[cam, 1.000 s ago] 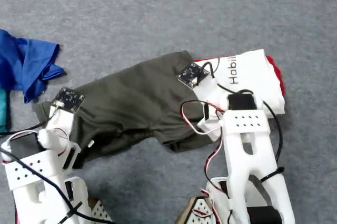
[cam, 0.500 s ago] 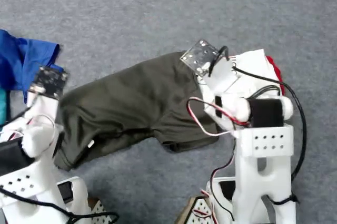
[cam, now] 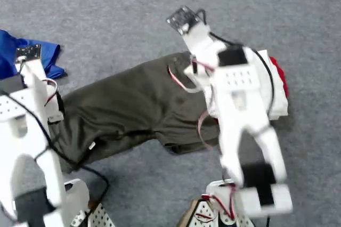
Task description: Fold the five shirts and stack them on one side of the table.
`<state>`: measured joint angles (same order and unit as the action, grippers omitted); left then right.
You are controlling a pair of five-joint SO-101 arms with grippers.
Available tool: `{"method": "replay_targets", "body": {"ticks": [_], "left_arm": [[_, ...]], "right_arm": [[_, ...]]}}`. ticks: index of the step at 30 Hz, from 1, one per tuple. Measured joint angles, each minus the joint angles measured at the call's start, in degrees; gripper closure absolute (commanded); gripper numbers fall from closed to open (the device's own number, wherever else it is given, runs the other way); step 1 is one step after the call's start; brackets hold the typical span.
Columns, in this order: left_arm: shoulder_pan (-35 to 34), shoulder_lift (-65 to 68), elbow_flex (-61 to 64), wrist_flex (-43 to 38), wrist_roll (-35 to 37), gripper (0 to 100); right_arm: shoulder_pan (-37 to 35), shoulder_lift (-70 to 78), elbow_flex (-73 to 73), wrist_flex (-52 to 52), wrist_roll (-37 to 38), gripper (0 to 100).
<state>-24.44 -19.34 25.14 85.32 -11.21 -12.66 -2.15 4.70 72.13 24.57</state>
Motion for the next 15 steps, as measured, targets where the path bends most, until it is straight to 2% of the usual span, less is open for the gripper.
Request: {"method": "replay_targets", "body": {"ticks": [3, 6, 15], "left_arm": [[-1.67, 6.24, -2.20, 0.00, 6.42, 77], [-1.93, 10.73, -3.87, 0.00, 11.08, 76], [-2.02, 19.60, -7.56, -0.62, 12.75, 76]], "right_arm": [[-0.88, 11.52, -12.04, 5.27, -0.62, 70.1], [-1.49, 21.45, -24.35, 10.73, -1.23, 71.1], [-3.16, 40.00, -51.34, 19.34, -3.60, 71.3]]}}
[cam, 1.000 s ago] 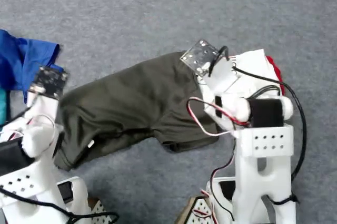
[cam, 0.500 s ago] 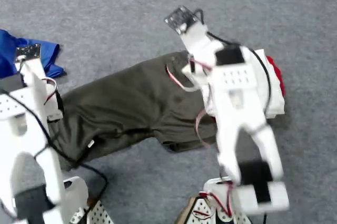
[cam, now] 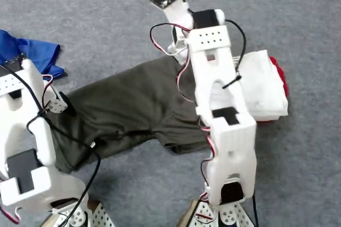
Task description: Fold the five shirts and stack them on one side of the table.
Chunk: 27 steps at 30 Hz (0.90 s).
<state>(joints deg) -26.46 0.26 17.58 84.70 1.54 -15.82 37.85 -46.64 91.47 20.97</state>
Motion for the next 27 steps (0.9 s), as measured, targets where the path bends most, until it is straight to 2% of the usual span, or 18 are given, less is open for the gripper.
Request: {"method": "replay_targets", "body": {"ticks": [8, 15, 22, 27], "left_arm": [[0.00, 8.18, 0.00, -0.09, -0.88, 76], [-1.76, 12.31, 0.00, -2.46, -1.05, 76], [-2.90, 15.30, -0.09, -5.71, -1.14, 88], [1.14, 17.41, -1.05, -5.89, -1.14, 95]], "right_arm": [[0.09, 8.88, -12.22, 5.80, -1.93, 71.3], [0.09, 10.20, -18.20, 7.65, -2.02, 71.3], [0.09, 10.20, -18.99, 7.91, -2.02, 71.3], [0.18, 10.20, -18.99, 7.91, -2.02, 71.3]]}}
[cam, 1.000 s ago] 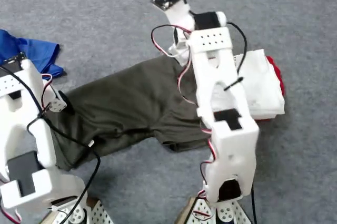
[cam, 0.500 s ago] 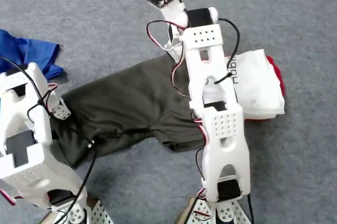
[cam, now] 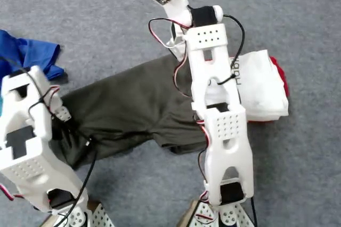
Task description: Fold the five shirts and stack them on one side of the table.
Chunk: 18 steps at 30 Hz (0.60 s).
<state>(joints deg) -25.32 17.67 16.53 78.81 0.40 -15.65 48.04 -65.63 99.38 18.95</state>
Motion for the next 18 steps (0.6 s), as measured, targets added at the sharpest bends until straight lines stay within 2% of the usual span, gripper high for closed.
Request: {"method": "replay_targets", "body": {"ticks": [8, 18], "left_arm": [[1.76, 1.41, -1.32, -0.88, -0.79, 97], [-7.12, 1.58, -3.25, -0.44, -11.43, 97]], "right_arm": [[3.34, 0.00, -4.22, 0.26, 0.00, 71.3], [3.43, 0.00, -7.65, 1.58, 0.00, 71.3]]}}
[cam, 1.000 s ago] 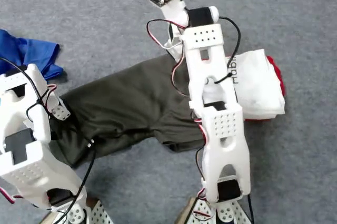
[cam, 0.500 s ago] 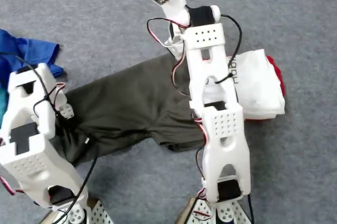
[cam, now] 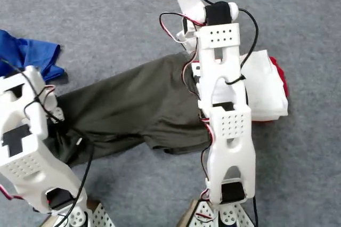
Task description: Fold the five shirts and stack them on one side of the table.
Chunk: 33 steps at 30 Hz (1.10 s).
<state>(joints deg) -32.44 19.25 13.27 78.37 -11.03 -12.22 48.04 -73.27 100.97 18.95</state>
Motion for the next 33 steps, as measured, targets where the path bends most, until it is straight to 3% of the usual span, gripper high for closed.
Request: {"method": "replay_targets", "body": {"ticks": [10, 17, 25, 27, 31, 33], "left_arm": [[-8.53, 0.26, -12.84, 8.62, -3.87, 97], [-9.05, 0.35, -20.13, 14.86, -3.87, 96], [-9.05, 0.88, -20.75, 15.91, -3.87, 96], [-9.05, 0.88, -20.57, 16.09, -3.96, 91], [-7.56, 0.88, -18.64, 16.26, -3.96, 77], [-6.51, 0.88, -18.55, 17.85, -3.96, 76]], "right_arm": [[0.00, 0.00, 0.00, 0.00, 0.00, 71.3], [-2.29, 0.00, 0.00, 0.09, 0.00, 71.3], [-3.08, 0.00, 0.00, 0.09, 0.00, 71.6], [-3.25, 0.00, 0.00, 0.18, 0.00, 75.8], [-3.60, -0.09, 1.67, 0.26, 0.00, 94.9], [-3.52, -0.53, 4.75, 0.26, 0.00, 99.6]]}}
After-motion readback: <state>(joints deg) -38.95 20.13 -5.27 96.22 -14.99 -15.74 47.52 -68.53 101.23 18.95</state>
